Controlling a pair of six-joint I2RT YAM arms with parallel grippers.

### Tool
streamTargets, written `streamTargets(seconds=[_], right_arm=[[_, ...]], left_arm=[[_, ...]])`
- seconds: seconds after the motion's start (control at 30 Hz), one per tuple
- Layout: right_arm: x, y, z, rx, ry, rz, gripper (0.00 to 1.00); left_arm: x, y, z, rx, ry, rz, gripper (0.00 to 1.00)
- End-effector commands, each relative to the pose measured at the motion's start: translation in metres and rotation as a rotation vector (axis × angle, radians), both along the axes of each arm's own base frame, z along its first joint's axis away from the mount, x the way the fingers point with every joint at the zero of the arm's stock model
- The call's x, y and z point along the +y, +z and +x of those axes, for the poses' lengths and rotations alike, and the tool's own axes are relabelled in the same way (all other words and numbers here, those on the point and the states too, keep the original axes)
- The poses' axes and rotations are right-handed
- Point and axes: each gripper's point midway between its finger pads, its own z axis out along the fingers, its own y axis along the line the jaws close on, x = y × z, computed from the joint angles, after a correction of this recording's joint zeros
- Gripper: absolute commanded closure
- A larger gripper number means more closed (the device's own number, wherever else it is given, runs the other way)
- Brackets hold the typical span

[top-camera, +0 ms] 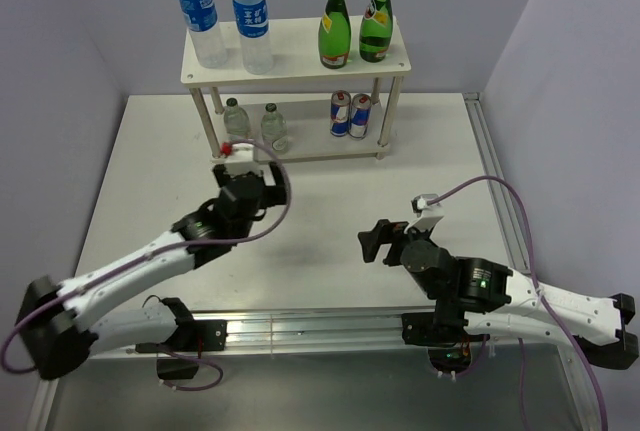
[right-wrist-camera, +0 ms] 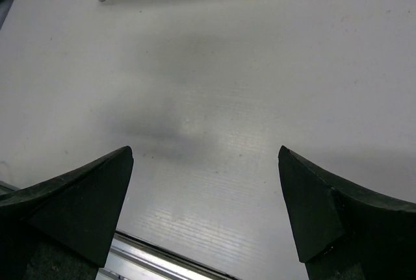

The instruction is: Place and organize the beverage onto the shelf

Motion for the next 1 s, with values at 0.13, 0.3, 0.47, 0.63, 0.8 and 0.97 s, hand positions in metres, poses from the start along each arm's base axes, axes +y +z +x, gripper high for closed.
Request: streamTargets(seconds=[0.13, 0.3, 0.47, 0.63, 0.8, 0.97], right_arm=[[0.004, 0.040, 0.005, -0.046, 0.000, 0.015, 0.00], [-0.007, 0.081, 0.006, -0.080, -0.018, 0.029, 0.00], [-0.024, 0.107, 0.004, -0.110, -0.038, 0.052, 0.00], [-0.039, 0.124, 0.002, -0.127, -0.056, 0.074, 0.00], [-0.046, 0.129, 0.003, -0.136, -0.079, 0.071, 0.00], [-0.046, 0.129, 0.004, -0.139, -0.086, 0.061, 0.00]], left_arm=[[0.067, 0.128, -0.069, -0.168, 0.033, -0.237, 0.01], [0.100, 0.206, -0.094, -0.232, 0.018, -0.310, 0.01], [0.119, 0.247, -0.104, -0.241, 0.028, -0.289, 0.01], [0.126, 0.246, -0.104, -0.215, 0.053, -0.220, 0.01], [0.123, 0.243, -0.102, -0.215, 0.046, -0.209, 0.01], [0.117, 0.239, -0.100, -0.213, 0.033, -0.195, 0.01]])
